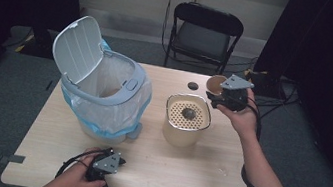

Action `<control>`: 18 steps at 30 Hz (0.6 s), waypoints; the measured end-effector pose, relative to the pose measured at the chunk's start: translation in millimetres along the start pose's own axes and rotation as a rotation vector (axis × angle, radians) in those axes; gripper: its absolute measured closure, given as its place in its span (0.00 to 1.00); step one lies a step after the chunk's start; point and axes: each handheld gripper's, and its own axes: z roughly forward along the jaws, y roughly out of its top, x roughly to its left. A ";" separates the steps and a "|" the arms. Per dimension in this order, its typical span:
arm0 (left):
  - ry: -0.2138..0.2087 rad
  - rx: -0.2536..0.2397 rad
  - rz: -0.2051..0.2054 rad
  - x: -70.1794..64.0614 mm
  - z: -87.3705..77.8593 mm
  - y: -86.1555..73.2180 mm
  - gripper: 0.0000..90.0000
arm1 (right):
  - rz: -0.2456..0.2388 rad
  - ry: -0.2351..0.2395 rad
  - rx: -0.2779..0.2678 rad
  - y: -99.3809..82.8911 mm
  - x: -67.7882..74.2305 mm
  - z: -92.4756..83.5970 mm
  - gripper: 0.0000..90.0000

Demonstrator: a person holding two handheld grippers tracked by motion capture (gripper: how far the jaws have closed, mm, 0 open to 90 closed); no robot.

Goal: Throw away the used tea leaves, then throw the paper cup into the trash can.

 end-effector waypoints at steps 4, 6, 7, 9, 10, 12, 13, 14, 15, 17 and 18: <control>0.000 -0.001 -0.001 -0.1 0.0 0.0 0.00 | 0.022 0.008 0.000 0.1 -0.6 0.6 0.31; 0.000 -0.001 -0.001 -0.1 0.1 0.0 0.00 | 0.040 0.006 0.006 -0.8 -1.3 1.1 0.31; -0.002 0.000 -0.003 -0.1 0.1 0.0 0.00 | 0.042 0.009 0.005 -1.3 -1.8 1.1 0.31; 0.000 -0.001 -0.002 -0.1 0.1 0.0 0.00 | 0.055 0.011 0.002 -1.5 -2.5 0.6 0.31; -0.003 -0.002 -0.005 -0.3 0.2 -0.1 0.00 | 0.058 0.012 0.000 -1.4 -2.8 0.0 0.31; 0.000 0.000 -0.001 0.0 0.0 0.0 0.00 | 0.074 0.024 -0.008 -0.7 -3.4 -1.0 0.31; -0.002 0.002 0.000 0.1 -0.1 0.0 0.00 | 0.074 0.023 -0.007 0.0 -3.6 -1.6 0.31; 0.000 0.002 0.002 0.2 -0.2 0.0 0.00 | 0.082 0.029 -0.007 0.8 -3.8 -2.1 0.31; -0.002 0.001 -0.001 0.0 0.0 0.0 0.00 | 0.088 0.032 -0.006 1.5 -4.2 -2.8 0.31; 0.000 0.002 0.001 0.2 -0.2 0.0 0.00 | 0.095 0.034 -0.006 2.8 -4.4 -3.6 0.31; -0.002 0.001 -0.002 0.0 -0.1 0.0 0.00 | 0.094 0.033 -0.003 3.4 -4.4 -3.8 0.31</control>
